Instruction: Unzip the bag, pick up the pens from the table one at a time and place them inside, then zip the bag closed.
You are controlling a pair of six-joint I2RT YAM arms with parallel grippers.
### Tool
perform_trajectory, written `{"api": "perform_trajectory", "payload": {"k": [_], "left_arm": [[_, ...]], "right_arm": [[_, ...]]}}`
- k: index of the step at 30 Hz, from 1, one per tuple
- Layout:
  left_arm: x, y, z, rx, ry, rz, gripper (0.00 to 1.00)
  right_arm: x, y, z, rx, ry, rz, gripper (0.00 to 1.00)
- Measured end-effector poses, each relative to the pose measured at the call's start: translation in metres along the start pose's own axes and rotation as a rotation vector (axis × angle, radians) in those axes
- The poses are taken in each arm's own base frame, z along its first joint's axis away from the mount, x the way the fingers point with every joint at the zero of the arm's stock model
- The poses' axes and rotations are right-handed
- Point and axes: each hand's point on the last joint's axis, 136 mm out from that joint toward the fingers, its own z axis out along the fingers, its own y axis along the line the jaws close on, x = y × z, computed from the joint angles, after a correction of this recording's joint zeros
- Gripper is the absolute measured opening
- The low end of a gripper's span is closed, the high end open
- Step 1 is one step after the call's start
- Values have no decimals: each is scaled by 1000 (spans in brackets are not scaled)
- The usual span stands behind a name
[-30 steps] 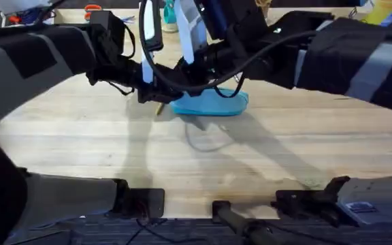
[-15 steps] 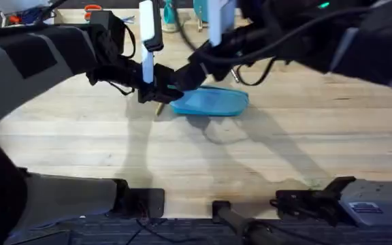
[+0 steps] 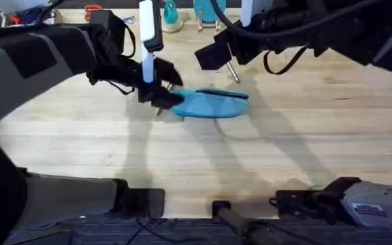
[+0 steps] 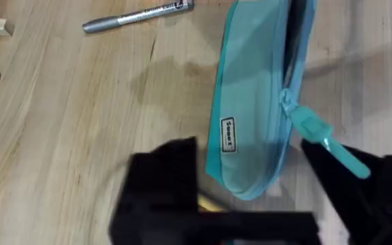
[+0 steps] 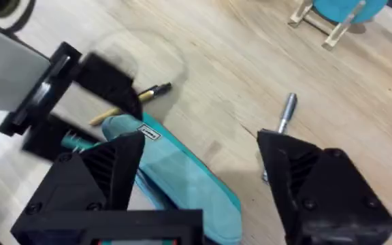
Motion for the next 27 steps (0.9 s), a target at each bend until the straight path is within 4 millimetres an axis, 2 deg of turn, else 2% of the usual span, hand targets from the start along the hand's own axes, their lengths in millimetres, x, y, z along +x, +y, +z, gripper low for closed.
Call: {"api": "perform_trajectory", "payload": {"k": [3, 4, 16, 19, 23, 27], "left_arm": [[0, 2, 0, -5, -2, 6, 904], [0, 1, 0, -4, -2, 3, 971], [-6, 4, -5, -11, -1, 9, 994], [-16, 4, -17, -35, 14, 32, 994], [-37, 6, -44, -123, 42, 110, 994], [-51, 0, -65, -189, 68, 161, 994]], "right_arm": [[1, -3, 0, 16, 3, 0, 997], [1, -3, 0, 20, 6, 1, 997], [4, -4, 0, 24, 16, 2, 997], [4, -4, 0, 24, 16, 2, 997], [4, -4, 0, 24, 19, 2, 997], [9, -4, 0, 23, 36, 5, 996]]}}
